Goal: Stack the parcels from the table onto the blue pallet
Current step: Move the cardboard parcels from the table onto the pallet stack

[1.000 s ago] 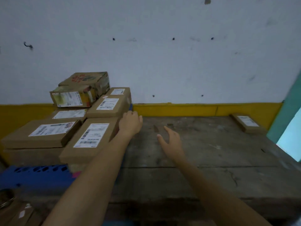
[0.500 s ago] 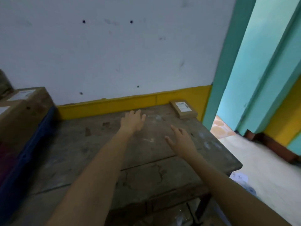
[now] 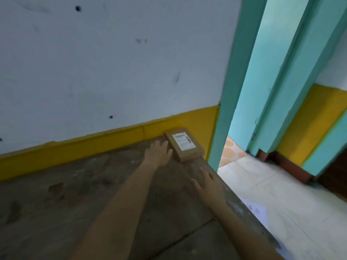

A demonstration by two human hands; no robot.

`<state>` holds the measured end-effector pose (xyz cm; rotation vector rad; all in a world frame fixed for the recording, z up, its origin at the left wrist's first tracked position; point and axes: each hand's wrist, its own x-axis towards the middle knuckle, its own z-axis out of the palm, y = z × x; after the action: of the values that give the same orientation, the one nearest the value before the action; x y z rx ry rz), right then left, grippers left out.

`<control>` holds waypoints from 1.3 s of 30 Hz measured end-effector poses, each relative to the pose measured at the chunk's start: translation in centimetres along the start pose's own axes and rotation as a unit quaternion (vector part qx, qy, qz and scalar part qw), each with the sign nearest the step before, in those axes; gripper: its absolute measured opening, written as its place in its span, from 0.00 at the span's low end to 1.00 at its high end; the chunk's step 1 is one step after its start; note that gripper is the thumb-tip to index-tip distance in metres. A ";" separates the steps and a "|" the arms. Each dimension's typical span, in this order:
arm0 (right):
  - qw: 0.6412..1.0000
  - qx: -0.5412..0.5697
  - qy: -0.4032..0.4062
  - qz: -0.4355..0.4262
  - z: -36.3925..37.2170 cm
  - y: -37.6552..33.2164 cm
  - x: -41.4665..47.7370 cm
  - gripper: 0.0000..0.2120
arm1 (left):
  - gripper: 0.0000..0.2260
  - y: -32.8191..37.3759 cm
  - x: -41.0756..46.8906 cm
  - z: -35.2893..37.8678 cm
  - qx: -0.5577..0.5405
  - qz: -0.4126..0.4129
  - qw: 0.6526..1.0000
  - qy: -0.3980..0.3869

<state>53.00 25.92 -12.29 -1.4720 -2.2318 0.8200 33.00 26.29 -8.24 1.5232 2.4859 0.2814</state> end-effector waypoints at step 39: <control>0.980 0.179 0.058 0.071 4.6 -2.2 14.4 0.26 | 0.33 -5.5 11.9 3.9 -0.060 -0.043 0.997 -0.001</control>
<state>43.04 37.14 -14.85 -1.4692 -1.7964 1.0847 24.14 34.62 -14.38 1.3649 2.4773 0.4072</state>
